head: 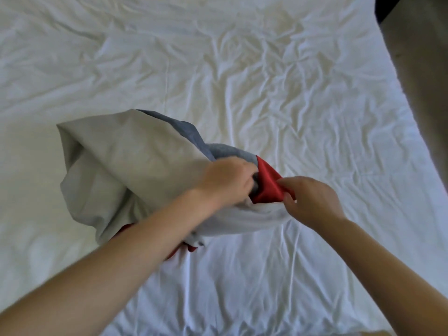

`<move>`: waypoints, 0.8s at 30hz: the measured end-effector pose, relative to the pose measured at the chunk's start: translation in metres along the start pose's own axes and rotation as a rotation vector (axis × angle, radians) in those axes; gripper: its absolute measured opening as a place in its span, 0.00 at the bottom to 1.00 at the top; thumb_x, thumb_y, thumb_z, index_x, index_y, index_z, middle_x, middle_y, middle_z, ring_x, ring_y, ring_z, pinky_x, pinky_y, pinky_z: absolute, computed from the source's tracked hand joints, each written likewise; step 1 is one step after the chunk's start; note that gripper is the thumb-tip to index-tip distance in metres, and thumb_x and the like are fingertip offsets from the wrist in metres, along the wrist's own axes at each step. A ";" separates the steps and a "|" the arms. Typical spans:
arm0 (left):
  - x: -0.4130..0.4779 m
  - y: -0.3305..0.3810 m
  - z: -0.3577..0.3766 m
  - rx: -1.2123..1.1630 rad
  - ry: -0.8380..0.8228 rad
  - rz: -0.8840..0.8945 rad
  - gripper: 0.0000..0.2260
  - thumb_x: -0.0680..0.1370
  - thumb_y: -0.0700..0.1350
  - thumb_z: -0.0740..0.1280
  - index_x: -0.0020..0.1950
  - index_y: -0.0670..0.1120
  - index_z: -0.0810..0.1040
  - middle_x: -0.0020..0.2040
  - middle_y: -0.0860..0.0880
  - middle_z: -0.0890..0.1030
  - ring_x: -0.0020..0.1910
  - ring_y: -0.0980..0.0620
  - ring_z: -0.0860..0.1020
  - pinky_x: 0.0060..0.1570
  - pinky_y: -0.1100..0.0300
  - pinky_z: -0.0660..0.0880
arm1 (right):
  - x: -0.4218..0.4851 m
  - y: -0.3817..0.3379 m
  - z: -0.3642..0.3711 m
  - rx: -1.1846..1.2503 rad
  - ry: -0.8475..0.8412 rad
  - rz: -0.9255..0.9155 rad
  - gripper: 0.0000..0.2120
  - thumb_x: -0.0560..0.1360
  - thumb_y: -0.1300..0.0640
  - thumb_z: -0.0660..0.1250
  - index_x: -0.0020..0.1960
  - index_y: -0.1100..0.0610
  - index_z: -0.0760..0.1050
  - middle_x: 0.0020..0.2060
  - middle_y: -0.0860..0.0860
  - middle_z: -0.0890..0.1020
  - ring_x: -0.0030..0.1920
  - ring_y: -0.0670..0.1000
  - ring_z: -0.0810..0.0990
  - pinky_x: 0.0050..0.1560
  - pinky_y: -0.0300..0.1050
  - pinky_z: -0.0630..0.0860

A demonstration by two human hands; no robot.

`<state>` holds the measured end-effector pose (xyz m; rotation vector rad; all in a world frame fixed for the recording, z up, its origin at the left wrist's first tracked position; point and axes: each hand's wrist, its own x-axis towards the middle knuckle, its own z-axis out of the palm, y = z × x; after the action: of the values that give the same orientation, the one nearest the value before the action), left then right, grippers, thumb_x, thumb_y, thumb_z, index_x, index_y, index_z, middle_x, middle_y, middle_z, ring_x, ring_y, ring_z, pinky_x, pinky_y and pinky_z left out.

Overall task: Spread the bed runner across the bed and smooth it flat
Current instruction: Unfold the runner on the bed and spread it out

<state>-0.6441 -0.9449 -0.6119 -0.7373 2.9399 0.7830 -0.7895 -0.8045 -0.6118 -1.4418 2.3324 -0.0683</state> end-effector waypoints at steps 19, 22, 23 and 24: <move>-0.049 -0.203 -0.085 0.250 -0.082 -0.069 0.07 0.76 0.43 0.63 0.49 0.47 0.82 0.50 0.44 0.81 0.50 0.42 0.78 0.45 0.57 0.67 | 0.079 -0.239 0.035 0.091 0.087 0.042 0.08 0.76 0.62 0.58 0.52 0.56 0.74 0.46 0.53 0.77 0.40 0.53 0.75 0.35 0.46 0.66; -0.065 -0.210 -0.099 0.209 -0.056 0.003 0.09 0.77 0.42 0.62 0.51 0.48 0.81 0.53 0.45 0.81 0.52 0.43 0.78 0.44 0.58 0.67 | 0.070 -0.249 0.027 0.056 0.116 0.034 0.08 0.75 0.63 0.59 0.46 0.56 0.75 0.41 0.51 0.75 0.38 0.53 0.75 0.33 0.45 0.66; -0.072 -0.210 -0.104 0.196 -0.049 0.026 0.09 0.77 0.43 0.63 0.53 0.48 0.81 0.53 0.46 0.81 0.52 0.44 0.78 0.44 0.59 0.65 | 0.064 -0.251 0.025 0.039 0.124 0.035 0.08 0.74 0.63 0.59 0.46 0.56 0.76 0.41 0.51 0.76 0.38 0.53 0.75 0.33 0.45 0.66; -0.082 -0.210 -0.111 0.199 -0.035 0.069 0.09 0.77 0.43 0.63 0.53 0.50 0.81 0.53 0.47 0.81 0.52 0.44 0.78 0.43 0.60 0.64 | 0.058 -0.255 0.023 0.030 0.132 0.036 0.09 0.74 0.63 0.59 0.45 0.55 0.77 0.41 0.51 0.76 0.38 0.53 0.76 0.33 0.45 0.66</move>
<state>-0.4659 -1.1217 -0.6028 -0.6047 2.9675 0.4908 -0.5871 -0.9705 -0.5876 -1.4201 2.4504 -0.1928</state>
